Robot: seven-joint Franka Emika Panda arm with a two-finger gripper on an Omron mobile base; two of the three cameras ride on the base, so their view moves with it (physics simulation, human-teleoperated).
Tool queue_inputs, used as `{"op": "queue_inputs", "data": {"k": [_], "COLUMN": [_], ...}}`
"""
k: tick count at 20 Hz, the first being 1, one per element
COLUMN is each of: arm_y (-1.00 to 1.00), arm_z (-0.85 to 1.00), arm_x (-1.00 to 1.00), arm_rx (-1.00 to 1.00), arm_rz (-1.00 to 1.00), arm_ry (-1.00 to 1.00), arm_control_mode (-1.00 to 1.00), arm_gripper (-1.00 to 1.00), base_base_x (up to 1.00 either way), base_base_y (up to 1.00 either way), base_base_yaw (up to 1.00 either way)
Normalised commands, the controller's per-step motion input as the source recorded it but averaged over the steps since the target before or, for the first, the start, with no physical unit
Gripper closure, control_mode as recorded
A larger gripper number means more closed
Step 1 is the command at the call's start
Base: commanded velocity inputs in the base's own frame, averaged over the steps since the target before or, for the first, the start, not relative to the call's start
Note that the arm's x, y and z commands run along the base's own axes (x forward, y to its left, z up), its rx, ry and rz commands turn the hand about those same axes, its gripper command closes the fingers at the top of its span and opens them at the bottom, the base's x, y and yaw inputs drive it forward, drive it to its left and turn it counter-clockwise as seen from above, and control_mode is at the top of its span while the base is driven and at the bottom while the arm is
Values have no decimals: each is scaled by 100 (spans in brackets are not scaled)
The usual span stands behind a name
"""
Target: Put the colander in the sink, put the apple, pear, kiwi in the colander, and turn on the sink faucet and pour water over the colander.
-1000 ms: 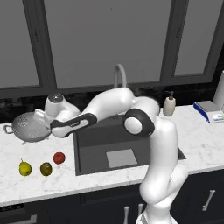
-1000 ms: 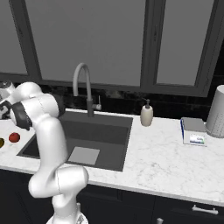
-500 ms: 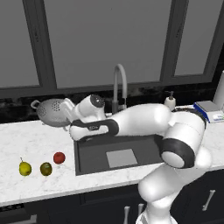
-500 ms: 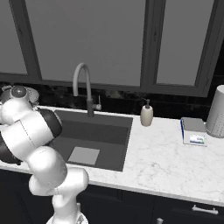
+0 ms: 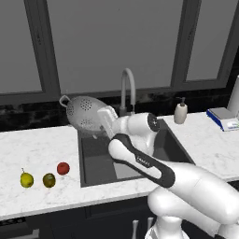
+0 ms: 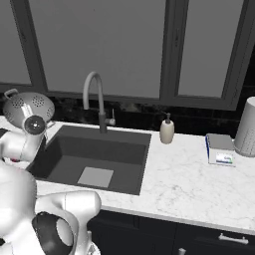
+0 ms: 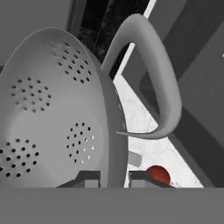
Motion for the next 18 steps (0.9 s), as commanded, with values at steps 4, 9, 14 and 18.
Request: {"op": "queue_inputs", "data": {"k": [4, 9, 14, 18], "arm_y": [-98, -83, -76, -98], "arm_z": [73, 61, 34, 1], "arm_x": [-86, -41, -2, -29], "arm_rx": [-8, -28, -33, -7], "arm_rz": [6, 7, 5, 14], "arm_ry": [0, 7, 28, 8], "arm_control_mode": [-100, -100, -100, -100], "arm_gripper": [100, 100, 100, 100], "base_base_x": [0, 0, 0, 0], "base_base_y": [0, 0, 0, 0], "base_base_yaw": [0, 0, 0, 0]}}
